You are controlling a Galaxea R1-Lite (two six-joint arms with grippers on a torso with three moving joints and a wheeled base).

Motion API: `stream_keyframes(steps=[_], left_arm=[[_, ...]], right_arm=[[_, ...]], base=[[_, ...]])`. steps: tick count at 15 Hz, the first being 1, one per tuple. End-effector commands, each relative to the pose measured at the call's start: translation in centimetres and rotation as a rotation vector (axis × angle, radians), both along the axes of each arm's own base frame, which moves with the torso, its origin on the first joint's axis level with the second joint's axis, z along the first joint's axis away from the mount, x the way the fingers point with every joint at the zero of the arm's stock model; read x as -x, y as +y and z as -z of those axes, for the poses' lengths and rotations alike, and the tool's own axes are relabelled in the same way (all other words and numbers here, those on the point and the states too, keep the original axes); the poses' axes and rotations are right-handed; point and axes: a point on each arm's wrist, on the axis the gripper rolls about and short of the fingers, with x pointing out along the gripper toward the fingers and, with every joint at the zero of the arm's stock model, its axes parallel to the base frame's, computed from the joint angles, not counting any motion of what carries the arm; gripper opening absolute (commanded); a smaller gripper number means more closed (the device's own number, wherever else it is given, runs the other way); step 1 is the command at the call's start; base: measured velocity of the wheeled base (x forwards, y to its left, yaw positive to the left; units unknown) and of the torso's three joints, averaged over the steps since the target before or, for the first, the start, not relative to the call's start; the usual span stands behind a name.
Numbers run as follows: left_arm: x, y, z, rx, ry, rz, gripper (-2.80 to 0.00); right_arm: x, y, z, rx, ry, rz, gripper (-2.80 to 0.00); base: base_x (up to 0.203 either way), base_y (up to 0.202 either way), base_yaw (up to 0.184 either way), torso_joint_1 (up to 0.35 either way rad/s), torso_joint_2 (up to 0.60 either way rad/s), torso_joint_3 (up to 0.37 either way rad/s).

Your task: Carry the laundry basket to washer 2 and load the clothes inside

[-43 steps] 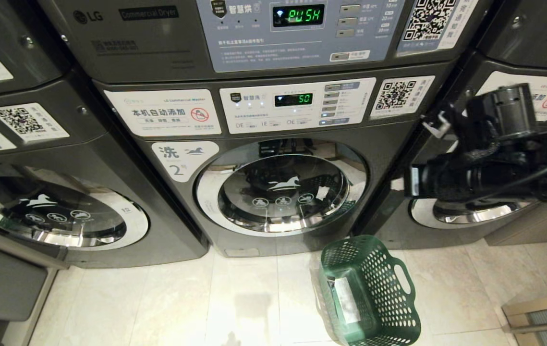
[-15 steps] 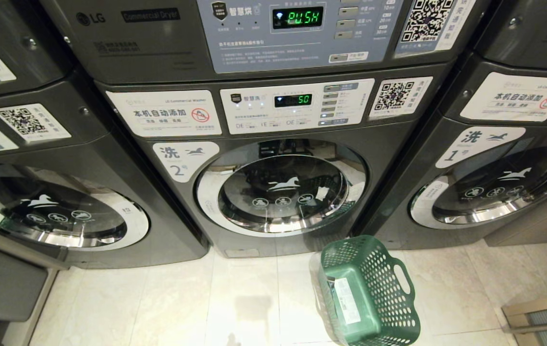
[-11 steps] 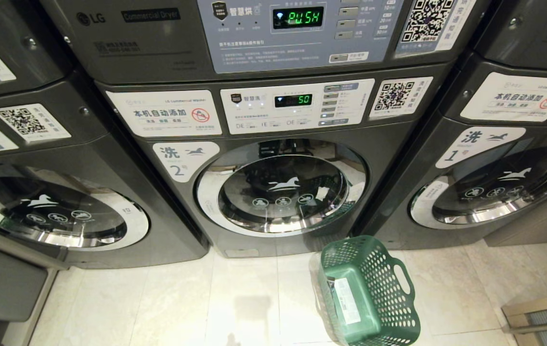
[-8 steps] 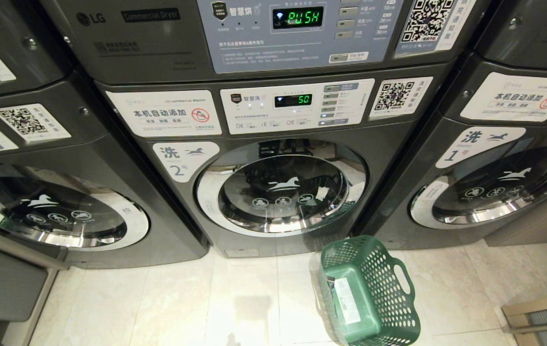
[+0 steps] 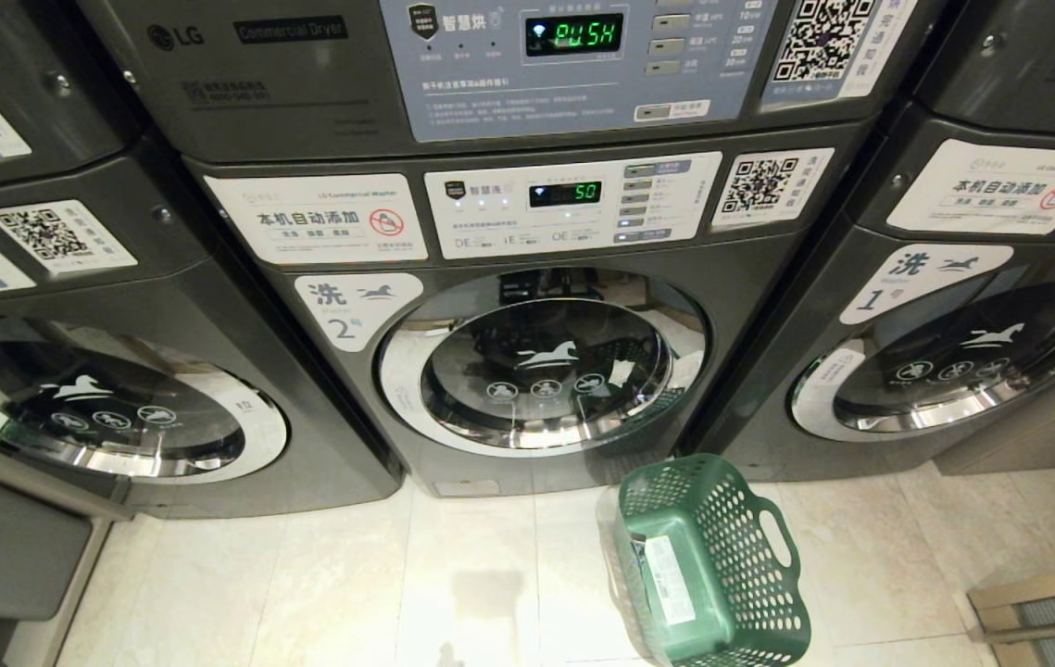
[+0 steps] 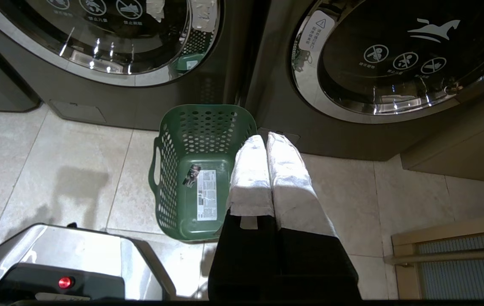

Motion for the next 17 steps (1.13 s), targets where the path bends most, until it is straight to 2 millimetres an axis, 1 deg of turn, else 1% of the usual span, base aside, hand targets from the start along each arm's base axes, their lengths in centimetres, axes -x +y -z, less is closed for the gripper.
stream_keyframes(steps=[1, 17], left_arm=[[-0.01, 0.0, 0.0, 0.001, 0.002, -0.001, -2.8], [-0.01, 0.0, 0.0, 0.001, 0.002, -0.001, -2.8]], right_arm=[[0.05, 0.01, 0.05, 0.007, -0.004, -0.006, -2.8], [0.05, 0.0, 0.05, 0.0, -0.003, -0.002, -2.8]], base=[[0.0, 0.0, 0.0, 0.0, 0.0, 0.0], [0.0, 0.0, 0.0, 0.0, 0.0, 0.0]])
